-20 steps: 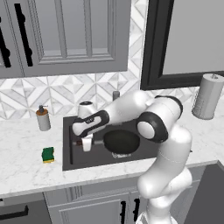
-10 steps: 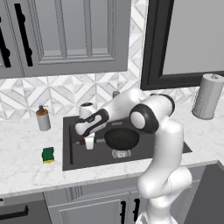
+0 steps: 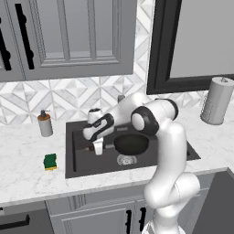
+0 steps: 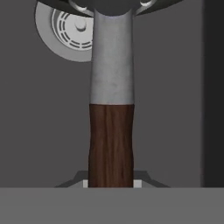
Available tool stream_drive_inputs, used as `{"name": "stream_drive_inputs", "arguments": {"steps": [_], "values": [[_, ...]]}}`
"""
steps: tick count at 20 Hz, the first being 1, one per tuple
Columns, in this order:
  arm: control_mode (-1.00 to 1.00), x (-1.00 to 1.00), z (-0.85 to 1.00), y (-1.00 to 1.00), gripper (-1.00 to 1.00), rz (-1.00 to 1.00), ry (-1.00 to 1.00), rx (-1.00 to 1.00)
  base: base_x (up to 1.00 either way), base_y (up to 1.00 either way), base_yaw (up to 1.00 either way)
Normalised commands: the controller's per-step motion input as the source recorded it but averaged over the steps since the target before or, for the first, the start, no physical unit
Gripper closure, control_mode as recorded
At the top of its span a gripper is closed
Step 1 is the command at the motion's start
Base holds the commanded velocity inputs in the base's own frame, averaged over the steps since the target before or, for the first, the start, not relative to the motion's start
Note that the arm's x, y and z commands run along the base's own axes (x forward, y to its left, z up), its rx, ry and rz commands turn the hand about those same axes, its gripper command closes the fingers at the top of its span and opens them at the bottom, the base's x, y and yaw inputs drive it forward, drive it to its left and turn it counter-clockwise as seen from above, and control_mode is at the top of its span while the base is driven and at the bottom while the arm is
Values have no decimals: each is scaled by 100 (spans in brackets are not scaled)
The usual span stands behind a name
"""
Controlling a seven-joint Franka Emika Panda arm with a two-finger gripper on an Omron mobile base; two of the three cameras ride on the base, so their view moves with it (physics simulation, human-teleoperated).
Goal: Pick the pan and sponge and place them into the sink. Then turn on the water.
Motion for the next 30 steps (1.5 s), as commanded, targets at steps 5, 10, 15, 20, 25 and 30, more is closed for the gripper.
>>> {"name": "stream_drive_inputs", "arguments": {"steps": [5,10,15,20,25,30], "values": [[-100,10,-41,-20,100,-5,0,0,0,0,0],[-100,10,-39,0,100,-6,0,0,0,0,0],[-100,14,-33,0,100,-6,0,0,0,0,0],[-100,13,-33,0,100,-4,0,0,0,0,0],[-100,11,-34,0,100,-3,0,0,0,0,0],[-100,12,-34,0,100,-3,0,0,0,0,0]]}}
